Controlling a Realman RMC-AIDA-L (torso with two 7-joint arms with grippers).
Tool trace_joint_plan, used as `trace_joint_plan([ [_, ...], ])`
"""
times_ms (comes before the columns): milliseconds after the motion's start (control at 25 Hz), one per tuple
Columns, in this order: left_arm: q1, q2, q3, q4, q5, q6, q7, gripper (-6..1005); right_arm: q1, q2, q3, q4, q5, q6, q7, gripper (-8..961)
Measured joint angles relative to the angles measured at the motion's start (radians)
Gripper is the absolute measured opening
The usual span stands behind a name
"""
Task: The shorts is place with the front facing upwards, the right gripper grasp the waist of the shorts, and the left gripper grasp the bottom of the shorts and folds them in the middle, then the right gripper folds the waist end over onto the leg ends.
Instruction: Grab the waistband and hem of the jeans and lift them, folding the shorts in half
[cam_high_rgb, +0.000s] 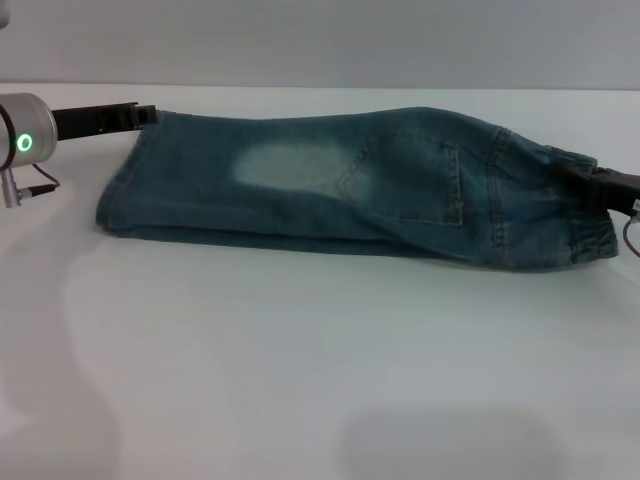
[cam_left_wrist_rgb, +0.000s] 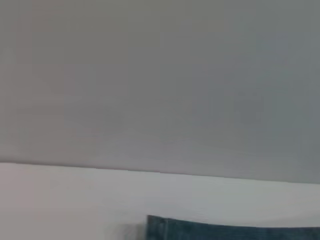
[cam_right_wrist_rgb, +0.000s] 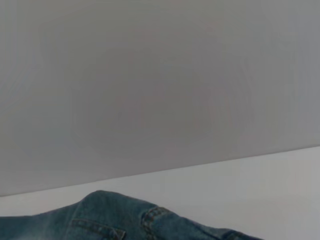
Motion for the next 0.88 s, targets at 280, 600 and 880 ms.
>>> trace_joint_plan([
  [280, 0.007, 0.000, 0.001, -0.001, -0.015, -0.018, 0.002, 253, -0.011, 0.000, 0.004, -0.009, 0.002, -0.002, 0.000, 472],
  [600, 0.002, 0.001, 0.002, -0.001, -0.015, -0.019, 0.003, 657, -0.008, -0.013, -0.003, -0.007, -0.006, 0.001, 0.059, 501],
  [880, 0.005, 0.001, 0.002, -0.001, -0.019, -0.009, 0.003, 704, -0.022, -0.096, -0.089, -0.059, -0.036, -0.117, 0.301, 492],
])
